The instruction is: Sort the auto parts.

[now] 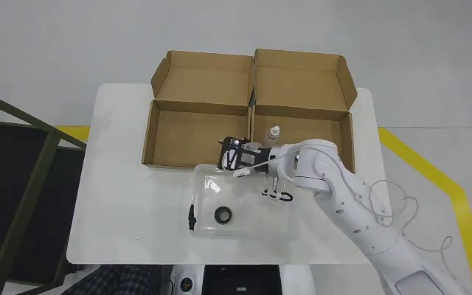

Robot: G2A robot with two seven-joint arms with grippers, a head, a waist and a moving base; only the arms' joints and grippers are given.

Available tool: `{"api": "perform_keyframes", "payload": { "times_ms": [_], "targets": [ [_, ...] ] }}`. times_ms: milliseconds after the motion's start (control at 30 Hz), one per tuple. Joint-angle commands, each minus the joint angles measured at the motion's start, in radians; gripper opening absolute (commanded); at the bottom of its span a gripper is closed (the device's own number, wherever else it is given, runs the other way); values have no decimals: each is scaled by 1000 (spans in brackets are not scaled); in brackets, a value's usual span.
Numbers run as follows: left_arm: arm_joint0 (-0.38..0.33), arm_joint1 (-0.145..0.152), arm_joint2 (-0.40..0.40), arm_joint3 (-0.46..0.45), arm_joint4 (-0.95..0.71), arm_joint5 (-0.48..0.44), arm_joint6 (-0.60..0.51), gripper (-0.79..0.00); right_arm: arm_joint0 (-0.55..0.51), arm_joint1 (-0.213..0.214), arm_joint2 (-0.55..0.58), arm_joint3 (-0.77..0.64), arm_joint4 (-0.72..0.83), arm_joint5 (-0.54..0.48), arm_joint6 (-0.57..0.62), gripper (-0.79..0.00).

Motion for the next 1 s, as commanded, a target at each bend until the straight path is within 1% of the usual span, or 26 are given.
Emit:
{"api": "perform_keyframes", "payload": {
  "times_ms": [0,233,500,700,967],
  "targets": [
    [0,0,0,0,0,0,0,0,-42,11,23,-49,-6,-21,3,-419],
    [0,0,0,0,0,0,0,0,-162,43,79,-172,-32,-108,22,-409],
    [0,0,0,0,0,0,0,0,-271,72,105,-249,-73,-198,43,-409],
    [0,0,0,0,0,0,0,0,-320,87,115,-247,-107,-232,42,-406],
    [0,0,0,0,0,0,0,0,-331,93,82,-195,-173,-244,28,-400]
  ]
}}
